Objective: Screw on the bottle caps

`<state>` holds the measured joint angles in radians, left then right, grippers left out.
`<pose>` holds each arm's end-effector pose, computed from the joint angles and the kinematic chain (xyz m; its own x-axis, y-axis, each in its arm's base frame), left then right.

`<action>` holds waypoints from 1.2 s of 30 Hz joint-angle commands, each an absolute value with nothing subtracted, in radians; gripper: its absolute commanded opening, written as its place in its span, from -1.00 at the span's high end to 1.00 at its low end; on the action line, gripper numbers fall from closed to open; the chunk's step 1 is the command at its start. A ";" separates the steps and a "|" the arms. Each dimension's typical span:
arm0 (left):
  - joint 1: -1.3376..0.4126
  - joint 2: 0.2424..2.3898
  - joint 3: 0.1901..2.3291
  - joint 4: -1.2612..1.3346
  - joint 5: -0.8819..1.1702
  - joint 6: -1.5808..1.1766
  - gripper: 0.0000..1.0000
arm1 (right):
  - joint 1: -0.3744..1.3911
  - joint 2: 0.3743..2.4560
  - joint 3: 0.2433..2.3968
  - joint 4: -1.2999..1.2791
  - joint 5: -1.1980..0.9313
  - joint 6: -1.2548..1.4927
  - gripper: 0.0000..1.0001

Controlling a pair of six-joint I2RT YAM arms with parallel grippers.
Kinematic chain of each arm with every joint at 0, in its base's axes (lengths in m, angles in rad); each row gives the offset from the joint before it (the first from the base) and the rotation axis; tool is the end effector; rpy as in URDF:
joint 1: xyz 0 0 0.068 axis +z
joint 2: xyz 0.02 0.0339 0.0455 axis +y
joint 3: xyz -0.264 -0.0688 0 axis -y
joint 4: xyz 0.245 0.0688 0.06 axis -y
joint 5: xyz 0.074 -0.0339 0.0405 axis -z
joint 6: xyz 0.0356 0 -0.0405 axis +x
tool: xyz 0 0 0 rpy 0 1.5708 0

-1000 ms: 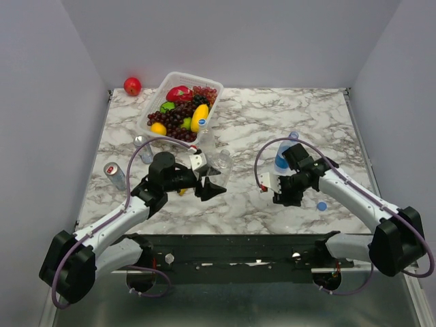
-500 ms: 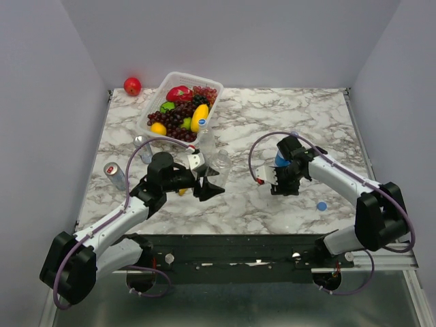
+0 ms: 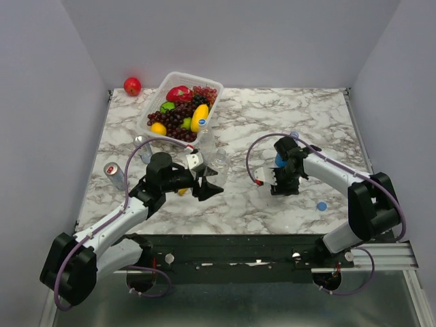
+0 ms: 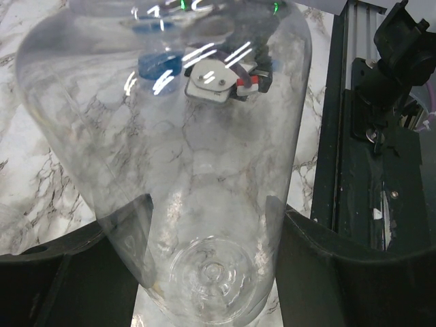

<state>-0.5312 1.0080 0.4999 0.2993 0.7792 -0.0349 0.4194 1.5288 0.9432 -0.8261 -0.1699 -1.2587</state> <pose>0.1766 -0.1328 0.2494 -0.2119 0.0957 -0.9726 0.9463 0.2687 -0.1797 0.2382 0.1128 0.1841 0.1283 -0.9698 -0.2075 -0.9890 -0.1096 -0.0995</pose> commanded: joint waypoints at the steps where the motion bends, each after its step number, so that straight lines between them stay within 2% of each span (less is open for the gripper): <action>1: -0.526 0.999 0.491 0.314 0.805 -0.044 1.00 | 0.414 1.555 0.937 -0.801 -0.126 -1.284 -0.25; 16: -0.526 1.015 0.492 0.314 0.802 -0.041 1.00 | 0.413 1.575 0.899 -0.787 -0.153 -1.272 -0.02; 17: -0.526 1.015 0.492 0.314 0.802 -0.040 1.00 | 0.413 1.572 0.899 -0.787 -0.155 -1.267 0.08; 23: -0.528 1.017 0.480 0.292 0.818 0.018 1.00 | 0.414 1.490 0.945 -0.893 -0.234 -1.232 0.39; 30: -0.601 1.012 0.451 0.158 0.861 0.270 1.00 | 0.445 1.335 1.259 -1.209 -0.570 -1.141 0.46; 36: -0.653 1.017 0.439 0.150 0.847 0.368 1.00 | 0.570 1.312 1.517 -1.249 -0.580 -0.999 0.47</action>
